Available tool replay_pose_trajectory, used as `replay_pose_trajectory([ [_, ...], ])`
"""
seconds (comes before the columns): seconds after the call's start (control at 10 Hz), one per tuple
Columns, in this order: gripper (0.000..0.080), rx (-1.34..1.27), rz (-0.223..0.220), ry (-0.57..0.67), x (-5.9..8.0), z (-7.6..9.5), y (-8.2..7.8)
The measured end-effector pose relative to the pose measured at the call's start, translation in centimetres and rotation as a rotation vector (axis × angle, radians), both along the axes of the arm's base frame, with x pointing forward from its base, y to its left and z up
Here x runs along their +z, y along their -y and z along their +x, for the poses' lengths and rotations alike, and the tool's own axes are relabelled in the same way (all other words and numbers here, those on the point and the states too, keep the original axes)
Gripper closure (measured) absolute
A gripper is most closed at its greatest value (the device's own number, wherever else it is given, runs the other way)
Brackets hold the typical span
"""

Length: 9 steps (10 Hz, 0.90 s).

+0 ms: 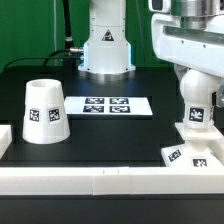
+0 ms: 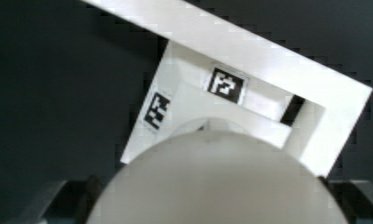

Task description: Assemble lamp

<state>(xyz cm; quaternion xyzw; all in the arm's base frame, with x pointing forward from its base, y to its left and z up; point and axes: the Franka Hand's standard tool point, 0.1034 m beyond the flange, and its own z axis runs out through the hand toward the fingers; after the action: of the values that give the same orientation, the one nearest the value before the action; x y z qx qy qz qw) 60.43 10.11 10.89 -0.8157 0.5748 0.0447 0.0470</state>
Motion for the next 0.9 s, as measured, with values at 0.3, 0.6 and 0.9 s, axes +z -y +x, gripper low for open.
replay_pose_trajectory([
  [0.3,0.0226,-0.051,0.012,-0.005,0.03,0.00,-0.34],
  [0.6,0.0105,0.138,0.016,0.021,0.09,0.01,-0.44],
  [0.9,0.0101,0.349,0.019,0.050,0.09,0.02,-0.44],
])
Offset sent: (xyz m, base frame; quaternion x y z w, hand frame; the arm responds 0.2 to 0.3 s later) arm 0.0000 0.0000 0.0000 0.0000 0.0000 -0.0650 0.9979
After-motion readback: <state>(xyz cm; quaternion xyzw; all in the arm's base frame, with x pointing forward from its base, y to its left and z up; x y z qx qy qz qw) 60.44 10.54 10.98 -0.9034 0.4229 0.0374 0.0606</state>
